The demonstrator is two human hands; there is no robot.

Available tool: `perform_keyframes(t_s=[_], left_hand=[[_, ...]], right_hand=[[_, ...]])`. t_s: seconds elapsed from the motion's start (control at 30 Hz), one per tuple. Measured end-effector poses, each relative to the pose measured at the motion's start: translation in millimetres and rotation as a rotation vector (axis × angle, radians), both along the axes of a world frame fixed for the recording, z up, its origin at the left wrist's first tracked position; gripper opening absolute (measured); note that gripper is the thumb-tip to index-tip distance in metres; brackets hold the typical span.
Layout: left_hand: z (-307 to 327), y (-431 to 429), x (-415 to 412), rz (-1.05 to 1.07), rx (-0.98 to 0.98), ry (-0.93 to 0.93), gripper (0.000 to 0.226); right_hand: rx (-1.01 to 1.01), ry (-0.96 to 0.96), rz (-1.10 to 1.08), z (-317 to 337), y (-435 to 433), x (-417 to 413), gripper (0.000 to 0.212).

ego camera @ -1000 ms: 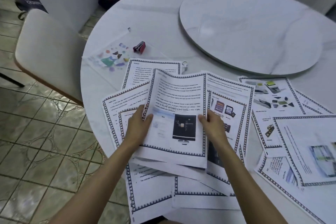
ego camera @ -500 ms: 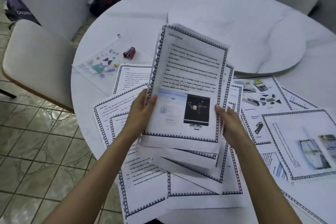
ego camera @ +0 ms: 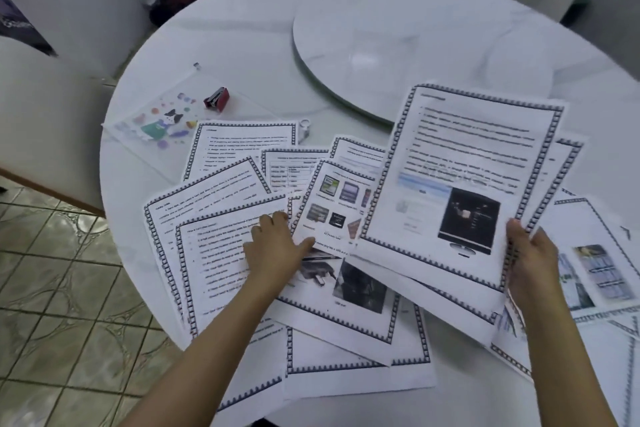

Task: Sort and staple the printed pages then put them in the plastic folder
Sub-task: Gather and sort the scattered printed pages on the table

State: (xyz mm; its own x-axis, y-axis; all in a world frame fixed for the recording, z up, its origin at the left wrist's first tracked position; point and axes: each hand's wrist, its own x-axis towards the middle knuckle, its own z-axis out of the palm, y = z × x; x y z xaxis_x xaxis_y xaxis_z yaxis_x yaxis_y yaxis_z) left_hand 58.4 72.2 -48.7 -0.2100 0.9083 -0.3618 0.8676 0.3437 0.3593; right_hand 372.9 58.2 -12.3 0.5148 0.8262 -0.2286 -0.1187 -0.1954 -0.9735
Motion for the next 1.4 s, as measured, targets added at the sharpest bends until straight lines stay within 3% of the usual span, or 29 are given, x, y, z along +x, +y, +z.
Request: perform_keyframes(t_s=[0.17, 0.3, 0.43, 0.53, 0.73, 0.83, 1.07, 1.17, 1.4], left_hand=[[-5, -3, 23, 0.062, -0.014, 0.091, 0.073], [-5, -3, 28, 0.102, 0.019, 0.091, 0.061], [5, -3, 26, 0.099, 0.204, -0.149, 0.026], [16, -3, 25, 0.038, 0.349, -0.396, 0.014], [31, -5, 25, 0.033, 0.342, -0.669, 0.026], [39, -8, 30, 0.100, 0.334, -0.832, 0.016], [44, -16, 38, 0.176, 0.331, -1.036, 0.021], [40, -20, 39, 0.204, 0.289, -1.106, 0.022], [34, -26, 38, 0.245, 0.220, -1.127, 0.021]], right_hand=[[-0.013, -0.024, 0.029, 3, -6, 19, 0.080], [-0.019, -0.009, 0.041, 2, -5, 27, 0.076], [-0.018, 0.045, 0.059, -3, 0, 33, 0.045], [-0.015, 0.097, 0.112, -8, 6, 32, 0.017], [-0.013, 0.112, 0.319, -3, 21, -2, 0.047], [-0.037, 0.017, 0.370, -1, 25, -16, 0.036], [-0.082, -0.281, 0.357, -3, 29, -29, 0.023], [-0.135, -0.177, 0.408, -4, 26, -28, 0.044], [-0.164, 0.080, 0.478, -2, 25, -19, 0.034]])
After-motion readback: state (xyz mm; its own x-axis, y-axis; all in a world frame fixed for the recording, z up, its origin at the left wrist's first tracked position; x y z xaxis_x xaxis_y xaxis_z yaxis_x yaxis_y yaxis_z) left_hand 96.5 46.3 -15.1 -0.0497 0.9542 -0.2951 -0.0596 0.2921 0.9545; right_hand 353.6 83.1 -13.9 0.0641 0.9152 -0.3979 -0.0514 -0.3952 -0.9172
